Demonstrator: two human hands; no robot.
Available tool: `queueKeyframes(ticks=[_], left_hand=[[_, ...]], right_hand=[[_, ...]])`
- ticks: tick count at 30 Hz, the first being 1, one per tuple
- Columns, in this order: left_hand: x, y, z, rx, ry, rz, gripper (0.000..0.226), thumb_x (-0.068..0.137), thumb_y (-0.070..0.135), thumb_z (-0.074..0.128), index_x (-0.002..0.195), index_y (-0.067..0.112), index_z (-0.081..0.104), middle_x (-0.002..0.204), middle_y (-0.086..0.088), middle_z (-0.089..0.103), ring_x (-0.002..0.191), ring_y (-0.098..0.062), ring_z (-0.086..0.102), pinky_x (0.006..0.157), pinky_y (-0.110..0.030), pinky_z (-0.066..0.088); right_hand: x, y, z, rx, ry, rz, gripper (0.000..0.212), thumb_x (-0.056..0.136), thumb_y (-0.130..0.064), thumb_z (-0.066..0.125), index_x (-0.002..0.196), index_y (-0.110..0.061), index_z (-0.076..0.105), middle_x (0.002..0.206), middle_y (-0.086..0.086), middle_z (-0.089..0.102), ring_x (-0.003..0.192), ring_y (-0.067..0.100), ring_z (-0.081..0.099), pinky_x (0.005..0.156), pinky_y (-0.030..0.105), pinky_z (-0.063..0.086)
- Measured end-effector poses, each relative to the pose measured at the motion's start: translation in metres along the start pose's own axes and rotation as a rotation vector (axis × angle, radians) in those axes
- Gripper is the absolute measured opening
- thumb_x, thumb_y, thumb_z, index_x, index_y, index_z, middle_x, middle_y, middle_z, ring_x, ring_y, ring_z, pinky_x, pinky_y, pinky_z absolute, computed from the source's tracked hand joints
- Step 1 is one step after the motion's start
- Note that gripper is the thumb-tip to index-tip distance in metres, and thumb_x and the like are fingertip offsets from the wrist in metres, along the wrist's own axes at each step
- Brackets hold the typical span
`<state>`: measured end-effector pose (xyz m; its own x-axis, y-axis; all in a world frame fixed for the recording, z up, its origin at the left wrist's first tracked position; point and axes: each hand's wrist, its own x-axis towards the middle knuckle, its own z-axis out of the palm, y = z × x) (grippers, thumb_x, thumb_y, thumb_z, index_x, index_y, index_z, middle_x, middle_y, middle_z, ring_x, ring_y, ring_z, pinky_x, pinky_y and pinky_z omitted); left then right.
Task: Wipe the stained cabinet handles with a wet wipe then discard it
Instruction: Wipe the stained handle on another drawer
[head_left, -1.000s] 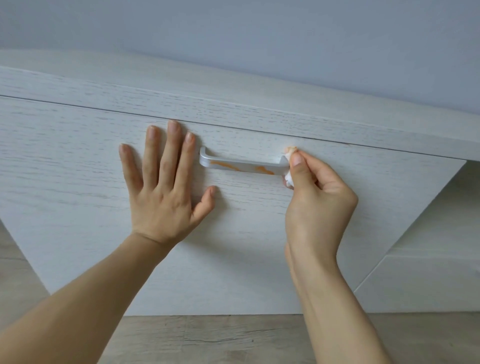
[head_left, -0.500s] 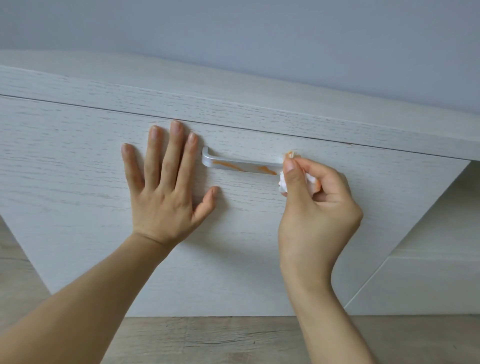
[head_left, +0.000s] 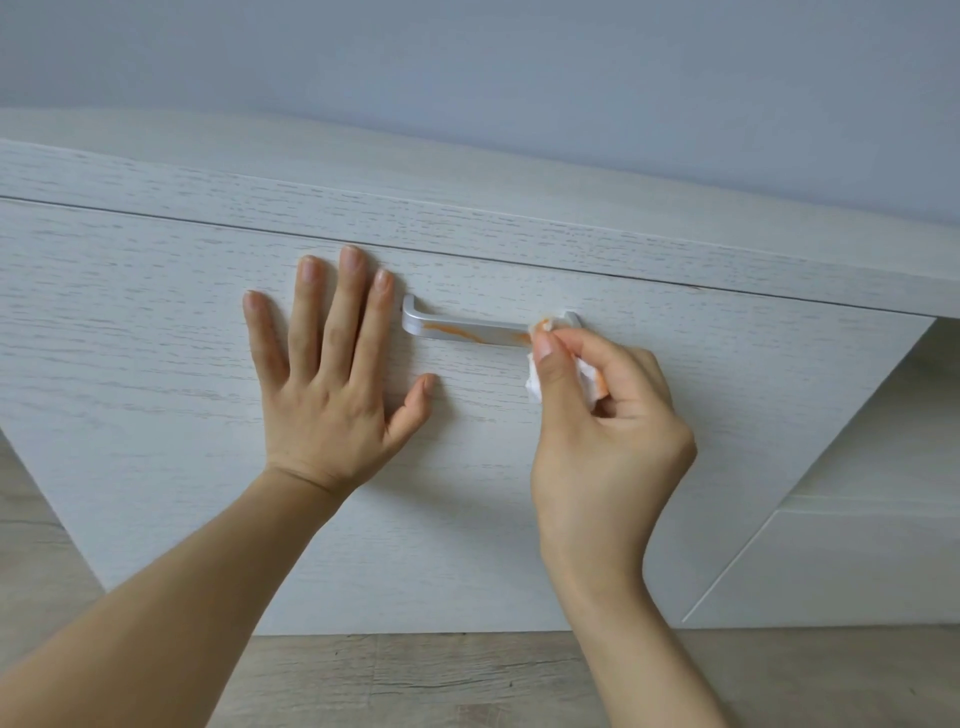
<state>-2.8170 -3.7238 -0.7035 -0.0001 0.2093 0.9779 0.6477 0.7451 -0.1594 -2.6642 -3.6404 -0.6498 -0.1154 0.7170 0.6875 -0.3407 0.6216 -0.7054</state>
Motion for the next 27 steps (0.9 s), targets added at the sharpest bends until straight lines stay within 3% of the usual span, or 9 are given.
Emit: queueKeyframes(ticks=[5, 11, 17, 27], left_hand=[[0.0, 0.001, 0.0, 0.001, 0.007, 0.002, 0.075, 0.095, 0.054, 0.031, 0.153, 0.012, 0.006, 0.16, 0.001, -0.009, 0.147, -0.021, -0.007, 0.117, -0.049, -0.006], [0.0, 0.001, 0.0, -0.003, 0.012, -0.004, 0.076, 0.095, 0.054, 0.03, 0.154, 0.013, 0.005, 0.16, 0.002, -0.01, 0.147, -0.02, -0.007, 0.117, -0.048, -0.006], [-0.001, 0.001, 0.001, -0.001, 0.014, -0.006, 0.076, 0.094, 0.053, 0.031, 0.154, 0.013, 0.006, 0.16, 0.002, -0.01, 0.147, -0.021, -0.007, 0.117, -0.049, -0.004], [-0.002, 0.0, 0.002, 0.01, 0.022, 0.004, 0.076, 0.094, 0.053, 0.031, 0.153, 0.012, 0.008, 0.16, 0.002, -0.009, 0.147, -0.022, -0.006, 0.117, -0.049, -0.003]], right_hand=[[0.002, 0.001, -0.006, 0.071, 0.135, 0.018, 0.008, 0.081, -0.019, 0.068, 0.082, -0.027, 0.066, 0.085, -0.008, 0.057, 0.075, 0.015, 0.064, 0.069, 0.018, 0.047], [-0.004, 0.002, 0.008, 0.054, 0.056, -0.021, 0.009, 0.082, -0.01, 0.07, 0.083, -0.019, 0.066, 0.08, -0.006, 0.059, 0.067, -0.006, 0.056, 0.067, 0.005, 0.041], [-0.004, 0.003, 0.008, 0.065, 0.087, 0.001, 0.007, 0.082, -0.011, 0.069, 0.084, -0.018, 0.067, 0.081, -0.005, 0.063, 0.073, -0.002, 0.059, 0.068, 0.008, 0.044], [0.001, 0.003, 0.007, -0.036, 0.068, -0.088, 0.003, 0.081, -0.008, 0.07, 0.084, -0.007, 0.072, 0.079, -0.004, 0.058, 0.068, -0.004, 0.054, 0.067, 0.001, 0.038]])
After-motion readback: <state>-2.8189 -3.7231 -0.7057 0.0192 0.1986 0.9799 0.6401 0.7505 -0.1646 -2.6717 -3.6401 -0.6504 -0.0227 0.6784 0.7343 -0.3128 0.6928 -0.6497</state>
